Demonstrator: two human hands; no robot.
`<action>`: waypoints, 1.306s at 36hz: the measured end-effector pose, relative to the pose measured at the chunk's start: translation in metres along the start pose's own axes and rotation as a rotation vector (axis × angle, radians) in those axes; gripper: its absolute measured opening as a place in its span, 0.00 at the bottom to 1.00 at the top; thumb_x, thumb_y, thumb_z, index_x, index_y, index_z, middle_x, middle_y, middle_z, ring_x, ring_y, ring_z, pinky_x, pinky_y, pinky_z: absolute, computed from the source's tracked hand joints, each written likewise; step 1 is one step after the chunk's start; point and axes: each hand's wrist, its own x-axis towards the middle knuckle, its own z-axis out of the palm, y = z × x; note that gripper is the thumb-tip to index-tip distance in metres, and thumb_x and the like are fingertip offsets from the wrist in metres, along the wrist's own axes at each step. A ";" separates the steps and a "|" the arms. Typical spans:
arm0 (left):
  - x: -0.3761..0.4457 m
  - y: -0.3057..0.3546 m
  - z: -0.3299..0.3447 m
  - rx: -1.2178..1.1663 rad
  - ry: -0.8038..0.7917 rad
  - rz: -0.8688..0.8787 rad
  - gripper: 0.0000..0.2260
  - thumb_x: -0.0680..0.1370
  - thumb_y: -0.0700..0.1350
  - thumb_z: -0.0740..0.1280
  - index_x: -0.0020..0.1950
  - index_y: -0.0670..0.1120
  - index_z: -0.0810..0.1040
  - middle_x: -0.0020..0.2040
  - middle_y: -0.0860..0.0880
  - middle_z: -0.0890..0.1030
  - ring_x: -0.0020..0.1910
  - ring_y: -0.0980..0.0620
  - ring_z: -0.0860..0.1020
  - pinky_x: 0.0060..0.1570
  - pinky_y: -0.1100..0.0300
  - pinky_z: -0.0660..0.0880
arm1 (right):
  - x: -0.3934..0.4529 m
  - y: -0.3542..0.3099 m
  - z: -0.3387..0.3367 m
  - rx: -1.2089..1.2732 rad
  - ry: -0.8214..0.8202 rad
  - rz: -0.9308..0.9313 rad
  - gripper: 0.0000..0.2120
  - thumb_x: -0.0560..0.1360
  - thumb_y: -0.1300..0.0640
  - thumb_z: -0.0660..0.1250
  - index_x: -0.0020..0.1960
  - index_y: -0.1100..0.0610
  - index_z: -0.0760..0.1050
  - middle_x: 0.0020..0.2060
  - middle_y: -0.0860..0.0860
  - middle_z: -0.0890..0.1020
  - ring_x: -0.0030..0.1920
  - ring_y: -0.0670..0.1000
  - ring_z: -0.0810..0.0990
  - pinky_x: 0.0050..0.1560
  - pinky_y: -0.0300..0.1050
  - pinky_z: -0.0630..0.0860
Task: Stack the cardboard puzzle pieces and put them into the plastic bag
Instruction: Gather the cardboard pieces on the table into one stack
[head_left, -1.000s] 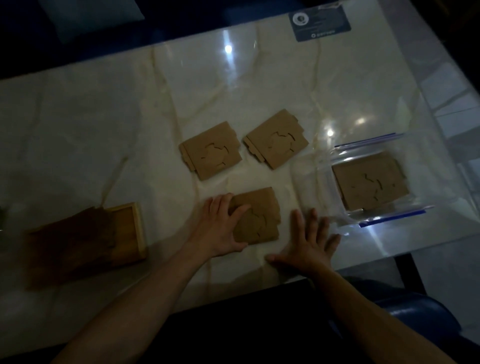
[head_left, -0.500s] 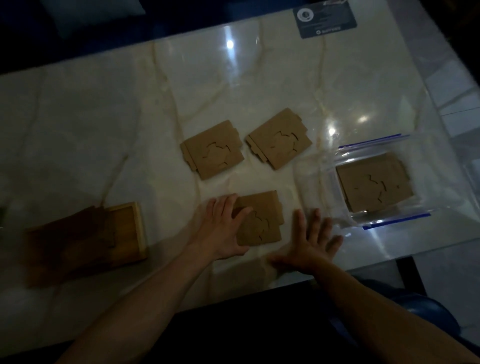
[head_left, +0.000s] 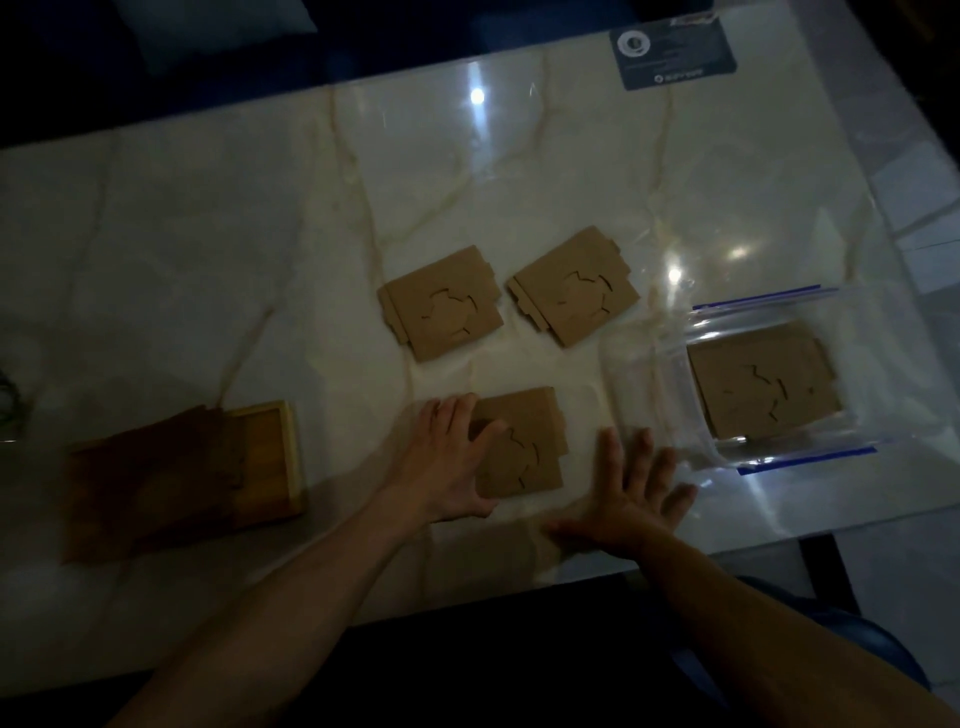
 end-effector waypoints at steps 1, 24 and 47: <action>-0.003 -0.004 0.000 0.009 -0.001 -0.009 0.44 0.59 0.72 0.65 0.70 0.55 0.58 0.71 0.39 0.58 0.69 0.37 0.58 0.69 0.39 0.56 | 0.000 0.000 0.001 0.002 0.002 -0.006 0.69 0.50 0.18 0.65 0.65 0.36 0.15 0.60 0.47 0.11 0.64 0.60 0.16 0.67 0.70 0.27; -0.033 -0.033 0.015 -0.047 0.042 -0.053 0.44 0.63 0.76 0.58 0.73 0.56 0.54 0.78 0.44 0.45 0.76 0.40 0.44 0.73 0.38 0.47 | 0.013 -0.009 0.015 0.155 0.157 -0.055 0.71 0.46 0.29 0.76 0.68 0.28 0.23 0.62 0.44 0.12 0.69 0.66 0.21 0.63 0.78 0.32; 0.105 -0.114 -0.063 -0.195 0.036 -0.289 0.46 0.61 0.70 0.69 0.73 0.60 0.52 0.78 0.46 0.48 0.75 0.40 0.49 0.72 0.39 0.50 | 0.009 -0.041 -0.006 0.149 -0.001 0.075 0.80 0.43 0.31 0.80 0.63 0.34 0.13 0.64 0.54 0.13 0.65 0.69 0.17 0.63 0.83 0.34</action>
